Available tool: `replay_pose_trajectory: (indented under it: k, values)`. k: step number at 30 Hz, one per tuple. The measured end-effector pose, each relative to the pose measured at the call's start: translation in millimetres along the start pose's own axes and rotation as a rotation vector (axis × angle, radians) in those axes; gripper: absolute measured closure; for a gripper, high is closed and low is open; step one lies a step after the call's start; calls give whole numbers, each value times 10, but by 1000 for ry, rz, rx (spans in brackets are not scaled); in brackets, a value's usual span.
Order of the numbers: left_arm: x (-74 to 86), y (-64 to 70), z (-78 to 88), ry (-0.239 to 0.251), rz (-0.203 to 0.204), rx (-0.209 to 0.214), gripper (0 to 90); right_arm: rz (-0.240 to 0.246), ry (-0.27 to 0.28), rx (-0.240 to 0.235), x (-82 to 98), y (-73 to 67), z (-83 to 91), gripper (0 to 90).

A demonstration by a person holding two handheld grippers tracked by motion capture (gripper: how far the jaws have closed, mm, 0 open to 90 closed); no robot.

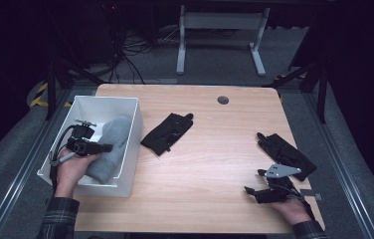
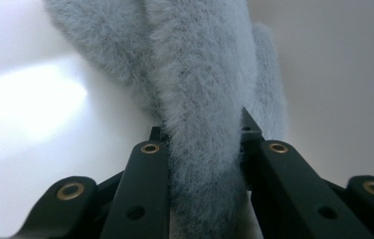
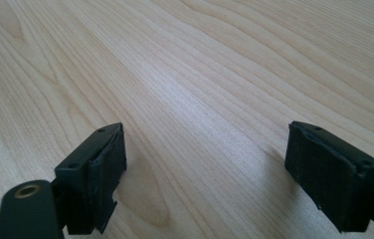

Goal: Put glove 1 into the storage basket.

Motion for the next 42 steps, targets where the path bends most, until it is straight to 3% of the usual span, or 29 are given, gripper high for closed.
replay_pose_trajectory:
  k: [4, 7, 11, 12, 15, 20, 25, 34, 42]
  values:
    - [34, -79, -59, -29, 19, -39, 731, 0, -1, 1, 0, 0, 0, 170]
    - [42, -139, -83, -48, 11, -97, 632, 0, 0, 0, 0, 0, 0, 170]
    - [-12, -146, 19, -8, 15, -157, 430, 0, -1, 1, 0, 0, 0, 170]
    - [-46, -129, 75, 25, 16, -163, 393, 0, -1, 1, 0, 0, 0, 170]
    - [-130, -84, 204, 58, 4, -179, 306, 0, -1, 1, 0, 0, 0, 170]
    - [-286, 120, 418, 130, -40, -134, 272, 1, -1, 2, 1, 0, 0, 170]
    - [-407, 351, 491, 159, -84, -91, 251, 1, -1, 2, 0, 0, 0, 170]
    - [-615, 864, 490, 209, -180, -25, 186, 1, -1, 2, 1, -1, 0, 169]
    - [-708, 1269, 374, 215, -249, 28, 135, 0, -1, 2, 0, 0, 0, 169]
Point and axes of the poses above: each handheld gripper's, and its own axes: z roughly backward along the jaws, x roughly out of its underside, y roughly to its right, the point moved 7 cm from there along -z, roughly forward along the jaws, and after that the axes turned 1 degree about -z, right-handed, at the moved point
